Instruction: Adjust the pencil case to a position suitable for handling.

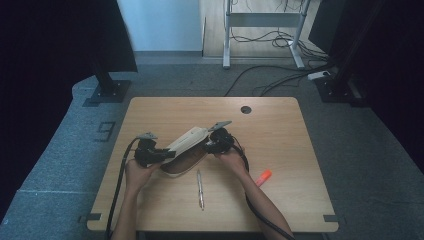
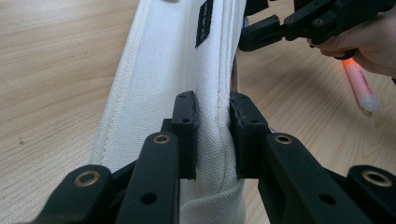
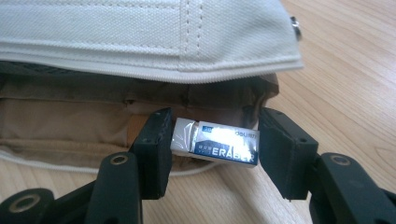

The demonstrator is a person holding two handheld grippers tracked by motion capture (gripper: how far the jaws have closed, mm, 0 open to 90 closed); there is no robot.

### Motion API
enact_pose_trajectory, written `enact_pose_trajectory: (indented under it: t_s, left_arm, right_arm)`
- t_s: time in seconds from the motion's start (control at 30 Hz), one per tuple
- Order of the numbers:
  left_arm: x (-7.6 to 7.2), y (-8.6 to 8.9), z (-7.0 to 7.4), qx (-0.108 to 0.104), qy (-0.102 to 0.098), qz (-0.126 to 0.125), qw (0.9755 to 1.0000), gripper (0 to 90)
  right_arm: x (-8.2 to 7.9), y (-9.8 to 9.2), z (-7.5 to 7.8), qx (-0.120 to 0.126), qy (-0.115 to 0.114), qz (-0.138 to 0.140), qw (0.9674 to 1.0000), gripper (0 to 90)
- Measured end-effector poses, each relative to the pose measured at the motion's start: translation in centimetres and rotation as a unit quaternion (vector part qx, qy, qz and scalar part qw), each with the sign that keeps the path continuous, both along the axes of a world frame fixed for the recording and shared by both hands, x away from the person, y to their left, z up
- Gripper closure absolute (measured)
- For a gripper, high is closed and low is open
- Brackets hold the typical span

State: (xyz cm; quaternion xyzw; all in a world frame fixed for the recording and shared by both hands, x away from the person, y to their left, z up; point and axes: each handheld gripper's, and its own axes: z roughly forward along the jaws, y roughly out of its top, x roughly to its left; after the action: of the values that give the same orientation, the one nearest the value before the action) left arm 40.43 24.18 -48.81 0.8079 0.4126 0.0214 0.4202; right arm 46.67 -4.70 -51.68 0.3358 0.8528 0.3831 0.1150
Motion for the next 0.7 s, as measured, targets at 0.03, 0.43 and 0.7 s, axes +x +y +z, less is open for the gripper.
enact_pose_trajectory:
  t_s: [0.03,0.43,0.7]
  left_arm:
    - [0.0,0.0,0.0,0.000,0.000,0.000,1.0000,74.1]
    - [0.0,0.0,0.0,-0.004,0.001,0.000,1.0000,74.0]
    - [0.0,0.0,0.0,-0.004,0.001,-0.001,1.0000,74.0]
  right_arm:
    - [0.0,0.0,0.0,0.000,0.000,0.000,1.0000,45.5]
    - [0.9,1.9,-0.8,-0.009,0.006,0.004,0.9999,45.5]
    - [1.5,2.8,-1.3,-0.012,0.006,0.004,0.9999,45.5]
